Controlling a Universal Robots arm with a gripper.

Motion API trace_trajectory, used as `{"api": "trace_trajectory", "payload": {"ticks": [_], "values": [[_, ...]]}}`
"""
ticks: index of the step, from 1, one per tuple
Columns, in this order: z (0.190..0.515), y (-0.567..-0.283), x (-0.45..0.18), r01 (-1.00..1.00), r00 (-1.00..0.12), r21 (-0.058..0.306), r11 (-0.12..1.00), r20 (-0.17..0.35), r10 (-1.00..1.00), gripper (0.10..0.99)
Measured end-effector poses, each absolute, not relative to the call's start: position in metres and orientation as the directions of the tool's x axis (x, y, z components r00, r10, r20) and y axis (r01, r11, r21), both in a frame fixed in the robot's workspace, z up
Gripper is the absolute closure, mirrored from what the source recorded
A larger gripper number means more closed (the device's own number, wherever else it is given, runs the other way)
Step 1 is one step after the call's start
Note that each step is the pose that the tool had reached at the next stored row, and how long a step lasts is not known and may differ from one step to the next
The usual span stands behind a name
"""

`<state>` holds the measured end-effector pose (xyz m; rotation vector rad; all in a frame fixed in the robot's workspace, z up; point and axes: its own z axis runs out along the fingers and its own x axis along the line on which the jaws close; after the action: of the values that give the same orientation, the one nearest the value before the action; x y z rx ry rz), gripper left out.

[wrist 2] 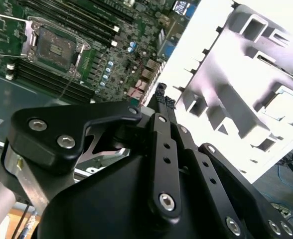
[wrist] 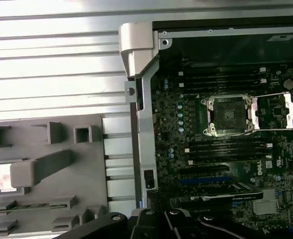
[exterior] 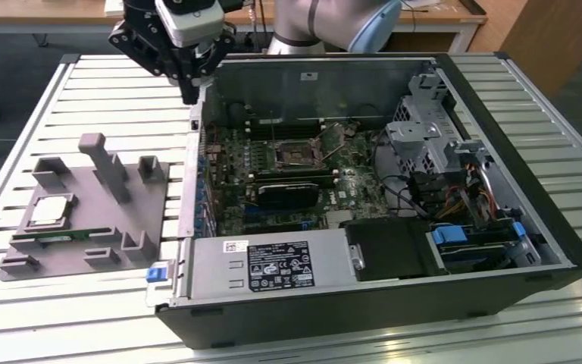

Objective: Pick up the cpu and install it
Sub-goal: 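Reach for the cpu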

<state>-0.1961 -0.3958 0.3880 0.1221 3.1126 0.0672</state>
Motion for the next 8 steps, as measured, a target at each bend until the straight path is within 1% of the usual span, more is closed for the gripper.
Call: {"api": "trace_trajectory", "payload": {"ticks": [8], "values": [[0.388, -0.396, -0.213, 0.078, -0.997, 0.044, 0.996, -0.024, 0.079, 0.980]]}}
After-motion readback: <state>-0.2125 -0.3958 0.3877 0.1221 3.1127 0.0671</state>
